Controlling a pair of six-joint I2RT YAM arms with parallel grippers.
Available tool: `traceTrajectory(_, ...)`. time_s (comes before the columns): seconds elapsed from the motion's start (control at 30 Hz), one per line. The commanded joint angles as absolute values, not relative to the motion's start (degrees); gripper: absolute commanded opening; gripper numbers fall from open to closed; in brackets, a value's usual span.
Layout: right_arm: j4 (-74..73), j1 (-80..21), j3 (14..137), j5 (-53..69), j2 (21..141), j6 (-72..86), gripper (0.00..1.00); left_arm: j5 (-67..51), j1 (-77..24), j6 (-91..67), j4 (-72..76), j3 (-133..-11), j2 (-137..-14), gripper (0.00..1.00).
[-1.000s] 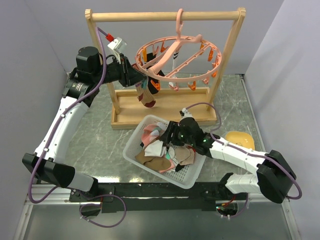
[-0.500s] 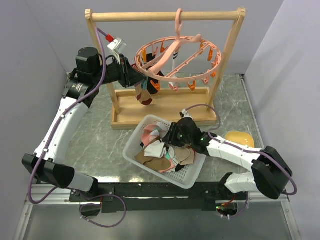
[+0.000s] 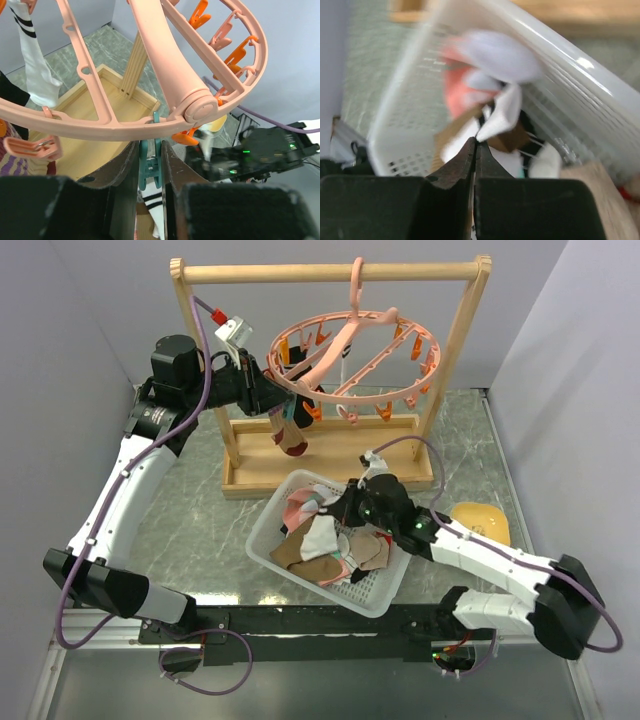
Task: Clip the socks to the hanger
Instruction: Pick up the sock from the bin, then clamp the sock onto the hanger.
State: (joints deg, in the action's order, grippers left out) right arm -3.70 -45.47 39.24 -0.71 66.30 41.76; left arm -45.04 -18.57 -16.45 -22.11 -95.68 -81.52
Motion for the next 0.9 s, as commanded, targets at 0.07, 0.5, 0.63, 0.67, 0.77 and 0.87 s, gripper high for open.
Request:
traceTrajectory(0.07, 21.9, -50.9, 37.1, 6.9, 54.8, 13.2, 0.00, -46.8, -18.7, -18.7, -19.5, -95.0, -79.6, 0.01)
traceTrajectory(0.5, 38.0, -46.4, 47.1, 26.1, 63.5, -6.1, 0.00, -56.0, -18.7, -27.2, -10.5, -91.5, -80.8, 0.01)
traceTrajectory(0.63, 40.8, -44.7, 49.7, 30.8, 65.6, -5.7, 0.00, -59.2, -18.7, -28.8, -8.4, -90.5, -80.9, 0.01)
traceTrajectory(0.67, 41.2, -44.2, 50.0, 32.5, 66.0, -5.6, 0.00, -59.4, -18.7, -28.7, -8.7, -90.4, -81.0, 0.01)
traceTrajectory(0.77, 43.2, -42.5, 50.3, 34.5, 66.7, -4.9, 0.00, -59.5, -18.7, -28.4, -8.9, -90.1, -80.9, 0.01)
traceTrajectory(0.87, 45.3, -40.8, 50.1, 35.2, 67.2, -3.1, 0.00, -59.9, -18.7, -29.0, -8.0, -89.4, -80.8, 0.01)
